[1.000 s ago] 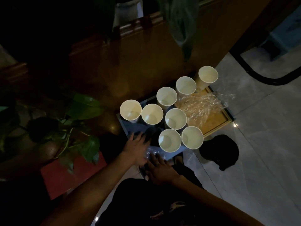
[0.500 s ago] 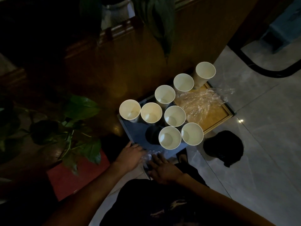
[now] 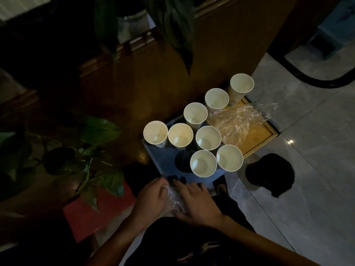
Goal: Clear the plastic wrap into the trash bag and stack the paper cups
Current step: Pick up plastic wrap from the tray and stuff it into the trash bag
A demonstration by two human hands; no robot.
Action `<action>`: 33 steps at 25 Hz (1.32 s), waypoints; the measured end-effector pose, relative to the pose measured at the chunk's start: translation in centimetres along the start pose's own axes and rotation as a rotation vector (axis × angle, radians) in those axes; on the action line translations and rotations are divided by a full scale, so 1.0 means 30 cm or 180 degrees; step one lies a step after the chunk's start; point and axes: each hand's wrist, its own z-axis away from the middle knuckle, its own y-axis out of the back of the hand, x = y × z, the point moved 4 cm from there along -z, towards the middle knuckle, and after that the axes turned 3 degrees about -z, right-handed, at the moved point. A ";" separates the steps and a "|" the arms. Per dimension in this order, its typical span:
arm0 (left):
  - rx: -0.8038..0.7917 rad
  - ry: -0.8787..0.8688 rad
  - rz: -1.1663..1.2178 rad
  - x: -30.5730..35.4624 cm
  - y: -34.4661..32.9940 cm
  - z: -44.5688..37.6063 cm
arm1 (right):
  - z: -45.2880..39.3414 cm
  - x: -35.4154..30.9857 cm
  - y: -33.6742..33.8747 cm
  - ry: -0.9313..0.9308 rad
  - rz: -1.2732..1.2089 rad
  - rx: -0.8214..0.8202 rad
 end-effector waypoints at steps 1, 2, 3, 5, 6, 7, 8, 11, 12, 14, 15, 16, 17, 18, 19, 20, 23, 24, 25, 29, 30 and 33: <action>0.0036 -0.0002 0.0015 0.008 0.022 0.016 | -0.002 -0.019 0.015 -0.0036 0.0040 0.0105; 0.0056 -0.0006 -0.0034 0.020 0.041 0.028 | -0.005 -0.036 0.028 -0.0057 0.0126 0.0111; 0.0064 -0.0017 -0.0101 0.034 0.056 0.038 | -0.007 -0.048 0.037 -0.0045 0.0260 0.0139; 0.0105 -0.0058 -0.0242 0.058 0.080 0.060 | -0.010 -0.072 0.045 0.0077 0.0564 0.0223; 0.0132 -0.0079 -0.0286 0.067 0.088 0.069 | -0.011 -0.083 0.050 0.0130 0.0673 0.0264; 0.0156 -0.0092 -0.0283 0.075 0.096 0.081 | -0.011 -0.093 0.054 0.0173 0.0727 0.0315; 0.0183 -0.0123 -0.0202 0.082 0.106 0.093 | -0.011 -0.104 0.063 0.0193 0.0737 0.0351; 0.0268 -0.0415 0.0000 0.123 0.133 0.123 | -0.006 -0.126 0.097 0.0264 0.0595 0.0619; 0.0408 -0.0542 -0.0102 0.138 0.141 0.130 | -0.007 -0.135 0.112 0.0346 0.0470 0.0740; 0.0710 -0.0689 -0.0227 0.166 0.149 0.144 | -0.008 -0.151 0.144 0.0517 0.0100 0.0959; 0.0846 -0.0736 -0.0186 0.177 0.149 0.151 | -0.008 -0.159 0.156 0.0584 -0.0089 0.1068; 0.0965 -0.0795 -0.0094 0.183 0.148 0.158 | -0.006 -0.166 0.165 0.0620 -0.0231 0.1161; 0.1047 -0.0834 0.0020 0.186 0.146 0.162 | -0.002 -0.171 0.173 0.0630 -0.0347 0.1210; 0.1094 -0.0841 0.0167 0.186 0.144 0.163 | 0.001 -0.176 0.182 0.0634 -0.0448 0.1219; 0.1128 -0.0817 0.0318 0.183 0.141 0.162 | 0.005 -0.182 0.191 0.0635 -0.0506 0.1209; 0.1151 -0.0788 0.0464 0.177 0.138 0.161 | 0.007 -0.189 0.198 0.0613 -0.0517 0.1196; 0.1183 -0.0444 0.0884 0.155 0.138 0.154 | 0.012 -0.211 0.224 0.0405 -0.0624 0.1168; 0.1135 -0.0173 0.1140 0.147 0.142 0.150 | 0.016 -0.220 0.230 0.0278 -0.0758 0.1082; 0.1029 0.0152 0.1537 0.144 0.143 0.149 | 0.020 -0.225 0.239 0.0177 -0.0937 0.1002; 0.0507 0.1273 0.3520 0.221 0.071 0.143 | 0.043 -0.201 0.296 -0.0078 -0.1707 0.1190; 0.0329 0.1506 0.3815 0.256 0.044 0.131 | 0.048 -0.184 0.318 -0.0232 -0.1728 0.1405; -0.0295 0.2053 0.4557 0.377 -0.032 0.084 | 0.078 -0.129 0.361 -0.0712 -0.1625 0.2000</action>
